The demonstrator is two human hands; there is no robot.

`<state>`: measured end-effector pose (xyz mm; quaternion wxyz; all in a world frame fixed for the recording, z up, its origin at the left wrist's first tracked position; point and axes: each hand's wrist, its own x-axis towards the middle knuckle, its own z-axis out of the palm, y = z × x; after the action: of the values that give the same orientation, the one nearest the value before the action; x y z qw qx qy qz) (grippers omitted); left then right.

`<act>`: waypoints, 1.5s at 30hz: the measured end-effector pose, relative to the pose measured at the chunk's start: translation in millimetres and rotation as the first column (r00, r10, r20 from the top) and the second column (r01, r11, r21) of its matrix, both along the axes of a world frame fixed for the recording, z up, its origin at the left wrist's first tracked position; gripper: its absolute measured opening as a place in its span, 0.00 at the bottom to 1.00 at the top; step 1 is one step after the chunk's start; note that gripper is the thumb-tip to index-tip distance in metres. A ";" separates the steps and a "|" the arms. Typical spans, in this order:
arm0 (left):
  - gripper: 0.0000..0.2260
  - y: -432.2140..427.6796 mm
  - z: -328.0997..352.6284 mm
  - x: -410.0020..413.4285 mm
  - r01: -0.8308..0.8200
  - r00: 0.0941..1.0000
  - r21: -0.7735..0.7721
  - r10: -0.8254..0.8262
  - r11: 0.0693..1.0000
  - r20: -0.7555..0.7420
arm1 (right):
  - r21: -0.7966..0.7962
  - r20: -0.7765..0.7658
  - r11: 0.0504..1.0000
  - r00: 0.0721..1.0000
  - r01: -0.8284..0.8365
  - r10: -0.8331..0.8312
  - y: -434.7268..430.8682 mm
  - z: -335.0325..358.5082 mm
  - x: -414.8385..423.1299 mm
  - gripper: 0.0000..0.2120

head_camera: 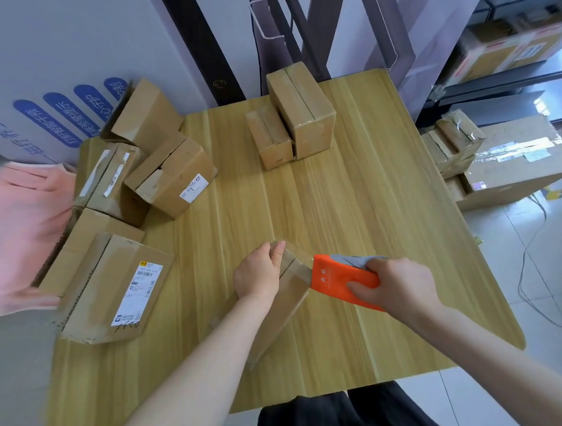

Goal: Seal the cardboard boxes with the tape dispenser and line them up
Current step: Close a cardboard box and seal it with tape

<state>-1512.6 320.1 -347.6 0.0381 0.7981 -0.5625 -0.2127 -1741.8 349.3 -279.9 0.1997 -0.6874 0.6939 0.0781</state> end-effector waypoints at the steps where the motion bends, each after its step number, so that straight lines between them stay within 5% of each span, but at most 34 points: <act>1: 0.24 0.1 0.5 -0.7 -0.009 1.000 0.002 0.009 1.000 -0.001 | 0.010 -0.021 1.000 1.000 0.012 -0.012 -0.8 2.8 2.6 0.20; 6: 0.24 0.7 2.1 -2.1 -0.019 1.000 0.016 0.019 1.000 0.008 | 0.149 0.098 0.974 0.978 0.170 -0.186 7.6 6.0 0.7 0.20; 12: 0.24 -2.9 1.4 2.5 -0.038 0.999 0.004 0.038 0.999 0.001 | -0.104 -0.133 0.988 0.986 -0.113 0.099 17.1 -4.9 -7.9 0.14; 17: 0.26 -13.9 -1.5 9.5 -0.261 0.962 -0.018 0.259 0.965 -0.085 | 0.056 -0.126 0.971 0.966 0.234 -0.225 35.6 -5.0 -68.7 0.15; 22: 0.24 -1.8 -1.5 -22.8 -0.391 0.915 -0.046 0.383 0.919 -0.127 | 0.030 0.223 0.897 0.872 0.441 -0.436 16.7 -10.6 -46.0 0.17; 26: 0.22 -9.5 9.8 -44.5 -0.680 0.647 0.081 0.650 0.728 -0.399 | 0.124 0.530 0.813 0.655 0.568 -0.539 5.0 -2.9 -14.7 0.19; 29: 0.23 -10.7 15.7 -58.7 -0.809 0.290 0.290 0.777 0.511 -0.559 | 0.229 0.690 0.730 0.422 0.644 -0.588 0.6 8.6 -0.3 0.22; 32: 0.25 -4.1 10.9 -64.6 -0.798 -0.034 0.502 0.806 0.334 -0.591 | 0.202 0.770 0.688 0.321 0.697 -0.551 -3.0 25.9 9.7 0.24; 37: 0.26 9.5 14.4 -67.5 -0.741 -0.176 0.598 0.772 0.305 -0.611 | 0.327 0.822 0.597 0.091 0.732 -0.562 -11.5 36.5 31.5 0.18; 38: 0.24 11.1 15.4 -66.4 -0.756 -0.166 0.570 0.749 0.321 -0.642 | 0.342 0.813 0.584 0.080 0.736 -0.576 -12.9 33.8 34.9 0.18; 39: 0.23 13.9 14.2 -63.7 -0.803 -0.058 0.465 0.727 0.373 -0.684 | 0.350 0.808 0.574 0.072 0.741 -0.585 -13.8 31.8 37.9 0.18; 41: 0.21 21.7 12.7 -54.8 -0.794 0.445 0.012 0.594 0.608 -0.671 | 0.348 0.808 0.584 0.081 0.733 -0.584 -14.7 26.6 42.4 0.17; 42: 0.20 24.9 11.9 -50.6 -0.652 0.702 -0.248 0.447 0.716 -0.554 | 0.345 0.809 0.592 0.090 0.728 -0.581 -14.4 24.9 45.0 0.16; 43: 0.18 25.0 13.7 -47.5 -0.466 0.856 -0.410 0.281 0.784 -0.434 | 0.341 0.809 0.598 0.098 0.725 -0.580 -13.6 24.6 47.2 0.16; 45: 0.18 18.2 13.2 -46.3 -0.145 0.947 -0.500 -0.027 0.854 -0.321 | 0.337 0.813 0.584 0.085 0.738 -0.576 -12.0 23.1 48.7 0.17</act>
<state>-1558.9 338.4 -334.3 0.3475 0.7306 -0.5603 -0.1776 -1693.1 337.4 -256.8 0.4776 -0.2473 0.7217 -0.4356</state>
